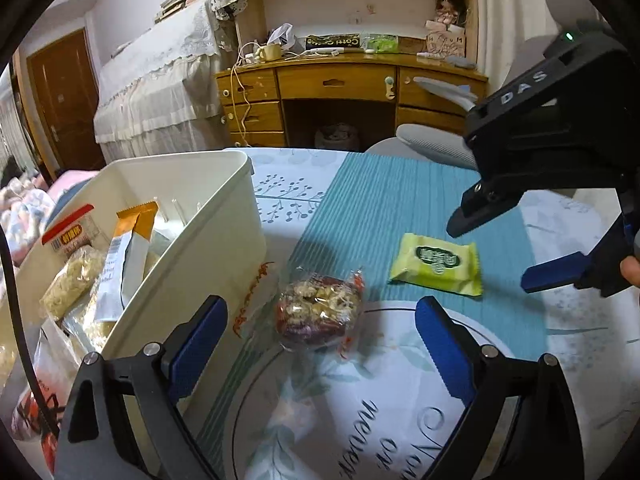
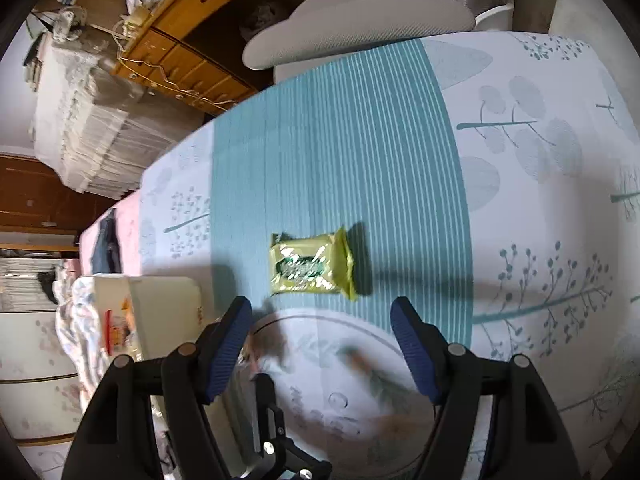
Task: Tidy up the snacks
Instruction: 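Grasp the small nut bag with the left tool while the right tool grasps the yellow-green packet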
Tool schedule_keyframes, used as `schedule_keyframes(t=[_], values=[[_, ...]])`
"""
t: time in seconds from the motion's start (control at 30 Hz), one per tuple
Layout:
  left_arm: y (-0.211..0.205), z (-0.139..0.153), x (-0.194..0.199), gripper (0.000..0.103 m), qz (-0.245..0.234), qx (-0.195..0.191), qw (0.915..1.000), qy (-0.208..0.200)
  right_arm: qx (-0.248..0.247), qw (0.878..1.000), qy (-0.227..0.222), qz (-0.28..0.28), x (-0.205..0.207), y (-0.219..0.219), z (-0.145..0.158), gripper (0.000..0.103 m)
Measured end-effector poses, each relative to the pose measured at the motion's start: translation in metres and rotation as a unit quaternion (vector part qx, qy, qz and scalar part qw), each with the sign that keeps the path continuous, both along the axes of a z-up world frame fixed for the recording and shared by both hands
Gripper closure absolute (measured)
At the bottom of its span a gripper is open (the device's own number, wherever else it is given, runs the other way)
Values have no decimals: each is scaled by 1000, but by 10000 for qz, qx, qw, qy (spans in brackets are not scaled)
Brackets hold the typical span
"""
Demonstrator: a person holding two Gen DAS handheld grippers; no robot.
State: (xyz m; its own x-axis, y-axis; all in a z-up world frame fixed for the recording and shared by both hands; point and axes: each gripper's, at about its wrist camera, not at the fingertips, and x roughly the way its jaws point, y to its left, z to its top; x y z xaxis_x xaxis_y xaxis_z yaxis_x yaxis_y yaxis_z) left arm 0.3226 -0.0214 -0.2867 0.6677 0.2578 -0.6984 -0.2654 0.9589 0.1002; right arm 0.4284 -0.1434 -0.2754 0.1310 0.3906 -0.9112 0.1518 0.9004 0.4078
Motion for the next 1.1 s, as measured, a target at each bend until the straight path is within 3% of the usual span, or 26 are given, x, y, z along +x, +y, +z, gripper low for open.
schedule_keyframes(t=[0.4,0.6,0.7,0.8,0.93,1.1], values=[[-5,-17,24,9,92,428,9989,194,-313,9985,39,443,20,37,-17,31],[-3,-32,34,8,61,432,9975,547,-561,9970,73,526,27,36,-22,31],[-1,-30,35,10,107,371,9982,458,-478,9971,76,591,28,38,-22,31],[0,-32,37,21,52,333,9981,507,-501,9966,69,654,30,44,-23,31],[11,-32,37,57,188,148,9987,442,-680,9945,48,797,32,52,-23,31],[16,-32,37,57,186,108,9989,427,-940,9907,-19,983,33,61,-23,29]])
